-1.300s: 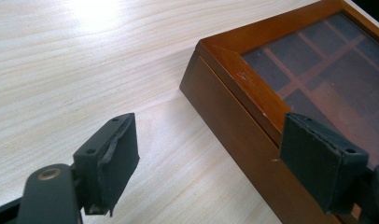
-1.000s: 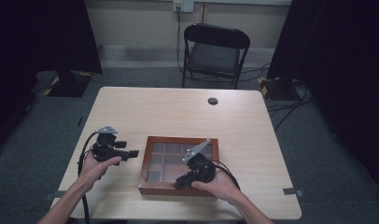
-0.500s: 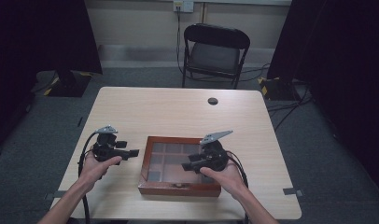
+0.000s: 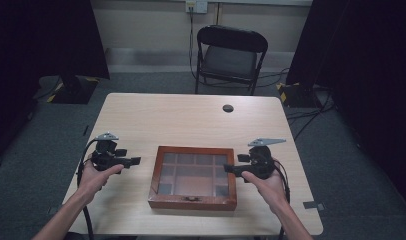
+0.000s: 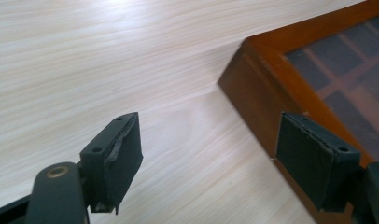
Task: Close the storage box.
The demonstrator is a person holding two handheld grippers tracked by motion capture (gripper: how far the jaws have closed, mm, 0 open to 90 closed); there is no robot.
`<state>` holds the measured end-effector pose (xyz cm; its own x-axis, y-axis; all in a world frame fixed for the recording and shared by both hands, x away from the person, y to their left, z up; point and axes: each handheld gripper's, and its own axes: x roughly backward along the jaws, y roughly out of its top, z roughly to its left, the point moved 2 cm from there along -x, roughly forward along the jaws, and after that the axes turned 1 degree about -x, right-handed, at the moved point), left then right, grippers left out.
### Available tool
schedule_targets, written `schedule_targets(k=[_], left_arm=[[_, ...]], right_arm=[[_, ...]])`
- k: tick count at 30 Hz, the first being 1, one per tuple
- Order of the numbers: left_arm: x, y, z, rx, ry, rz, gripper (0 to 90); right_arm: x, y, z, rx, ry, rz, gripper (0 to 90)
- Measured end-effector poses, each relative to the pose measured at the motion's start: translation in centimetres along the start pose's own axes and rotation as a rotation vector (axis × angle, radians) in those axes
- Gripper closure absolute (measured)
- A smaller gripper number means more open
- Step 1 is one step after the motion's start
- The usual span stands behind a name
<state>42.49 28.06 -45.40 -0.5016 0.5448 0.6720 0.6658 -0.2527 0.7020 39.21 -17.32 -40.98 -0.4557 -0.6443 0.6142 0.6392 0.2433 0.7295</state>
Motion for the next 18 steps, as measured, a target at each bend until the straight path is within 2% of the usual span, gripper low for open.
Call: schedule_targets(k=[3,9,12,13,14,16,18], left_arm=[[0.2,-0.5,0.9,0.019,0.022,0.012,22.3],[0.0,-1.7,1.7,0.046,0.053,0.045,22.3],[-0.7,-2.2,1.6,0.023,0.064,0.090,22.2],[-0.8,-2.3,1.5,0.010,0.060,0.108,21.9],[-1.0,-2.4,1.4,0.005,0.059,0.113,21.3],[-1.3,-2.6,1.3,-0.014,0.063,0.132,20.4],[-1.7,-2.9,1.1,-0.029,0.075,0.145,18.8]], right_arm=[[1.0,-0.8,-1.6,-0.047,-0.057,-0.008,20.1],[2.1,-2.4,-4.8,-0.123,-0.124,0.002,17.4],[2.3,-3.1,-6.0,-0.144,-0.173,0.003,15.4],[2.3,-3.5,-6.6,-0.161,-0.231,0.018,14.8],[2.2,-3.7,-6.9,-0.164,-0.254,0.027,15.0],[2.1,-4.3,-7.7,-0.169,-0.282,0.042,15.0],[1.8,-5.0,-8.4,-0.196,-0.320,0.077,15.0]])
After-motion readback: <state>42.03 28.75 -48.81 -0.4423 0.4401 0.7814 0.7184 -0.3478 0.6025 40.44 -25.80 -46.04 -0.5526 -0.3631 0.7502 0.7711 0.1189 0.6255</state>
